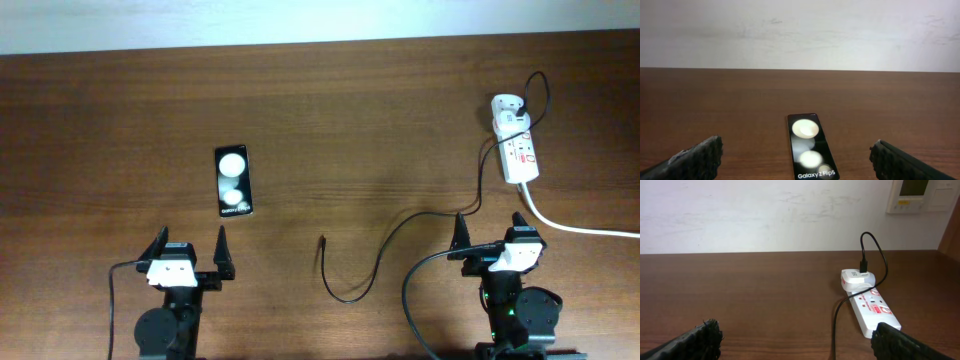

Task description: Plug charger to phone and switch on socket

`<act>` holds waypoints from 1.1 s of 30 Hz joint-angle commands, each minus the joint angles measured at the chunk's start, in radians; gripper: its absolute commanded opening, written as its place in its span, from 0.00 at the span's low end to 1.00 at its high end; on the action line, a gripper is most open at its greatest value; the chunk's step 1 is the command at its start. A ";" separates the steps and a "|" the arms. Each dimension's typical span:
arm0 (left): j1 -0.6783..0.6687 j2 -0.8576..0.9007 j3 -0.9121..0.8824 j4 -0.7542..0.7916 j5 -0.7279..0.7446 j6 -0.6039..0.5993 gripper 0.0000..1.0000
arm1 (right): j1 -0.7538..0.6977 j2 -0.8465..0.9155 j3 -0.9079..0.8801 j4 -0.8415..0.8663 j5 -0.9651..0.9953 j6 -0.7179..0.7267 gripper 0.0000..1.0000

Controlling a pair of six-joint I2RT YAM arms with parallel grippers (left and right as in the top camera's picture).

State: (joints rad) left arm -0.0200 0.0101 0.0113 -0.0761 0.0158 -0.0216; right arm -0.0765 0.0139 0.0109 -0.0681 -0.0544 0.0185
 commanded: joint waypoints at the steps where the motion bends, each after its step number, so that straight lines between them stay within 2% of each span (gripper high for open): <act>1: -0.003 -0.003 -0.001 -0.007 0.011 0.015 0.99 | 0.010 -0.008 -0.005 -0.005 -0.017 -0.003 0.99; 14: -0.003 -0.003 0.002 -0.005 0.028 0.015 0.99 | 0.010 -0.008 -0.005 -0.005 -0.017 -0.003 0.99; 22: -0.003 0.025 0.122 -0.090 0.033 0.015 0.99 | 0.010 -0.008 -0.005 -0.005 -0.017 -0.004 0.99; 25: -0.003 0.121 0.190 -0.098 0.033 0.016 0.99 | 0.010 -0.008 -0.005 -0.005 -0.017 -0.003 0.99; 31: -0.003 0.492 0.407 -0.160 0.034 0.019 0.99 | 0.010 -0.008 -0.005 -0.005 -0.017 -0.003 0.99; 33: -0.003 0.636 0.484 -0.185 0.071 0.069 0.99 | 0.010 -0.008 -0.005 -0.005 -0.017 -0.003 0.99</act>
State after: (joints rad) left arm -0.0204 0.5056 0.4000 -0.2451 0.0425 -0.0124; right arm -0.0757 0.0120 0.0109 -0.0689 -0.0544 0.0185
